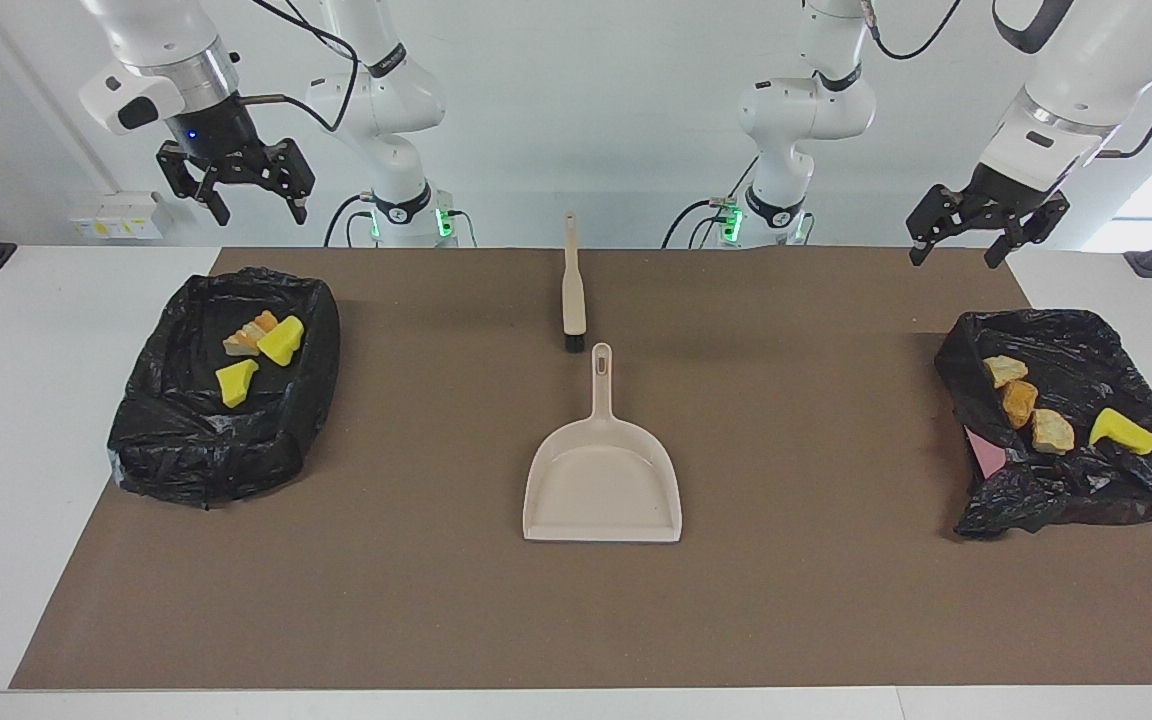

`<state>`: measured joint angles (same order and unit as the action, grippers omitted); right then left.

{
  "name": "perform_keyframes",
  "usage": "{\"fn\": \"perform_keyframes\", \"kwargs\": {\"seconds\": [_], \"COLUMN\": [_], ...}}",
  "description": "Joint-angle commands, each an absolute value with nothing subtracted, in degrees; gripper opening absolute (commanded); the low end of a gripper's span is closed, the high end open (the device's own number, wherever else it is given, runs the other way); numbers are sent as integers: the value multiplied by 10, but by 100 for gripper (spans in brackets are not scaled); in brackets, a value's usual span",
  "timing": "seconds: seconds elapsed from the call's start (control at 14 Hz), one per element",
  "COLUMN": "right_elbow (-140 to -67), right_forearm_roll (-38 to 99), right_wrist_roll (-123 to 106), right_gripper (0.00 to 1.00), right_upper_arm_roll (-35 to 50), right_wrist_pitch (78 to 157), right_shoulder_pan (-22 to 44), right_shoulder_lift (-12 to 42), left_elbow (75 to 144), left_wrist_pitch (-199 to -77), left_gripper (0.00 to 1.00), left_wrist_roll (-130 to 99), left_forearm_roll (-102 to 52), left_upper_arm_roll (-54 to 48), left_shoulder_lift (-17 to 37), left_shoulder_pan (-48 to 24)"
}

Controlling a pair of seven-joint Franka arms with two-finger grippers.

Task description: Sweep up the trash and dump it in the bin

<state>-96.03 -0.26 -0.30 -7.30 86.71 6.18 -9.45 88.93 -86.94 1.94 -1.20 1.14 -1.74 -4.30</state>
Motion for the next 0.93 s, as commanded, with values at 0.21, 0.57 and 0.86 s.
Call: {"fn": "perform_keyframes", "kwargs": {"seconds": [0.21,0.57,0.86], "right_elbow": [-964,-958,-959], "right_forearm_roll": [-6,-13,-13], "right_wrist_roll": [-21,-19,-19], "right_gripper": [100,100,100], "right_upper_arm_roll": [-76,-76,-76], "right_wrist_pitch": [877,873,873], "right_shoulder_pan": [55,55,55], "right_shoulder_lift": [-98,-97,-97], "left_elbow": [902,899,901], "left_wrist_pitch": [-862,-862,-832], "left_gripper": [100,100,100], "left_wrist_roll": [21,4,4], "left_forearm_roll": [-5,2,1], "left_upper_arm_roll": [22,20,19], "left_shoulder_lift": [-33,-30,-33], "left_shoulder_pan": [-46,-53,-48]}}
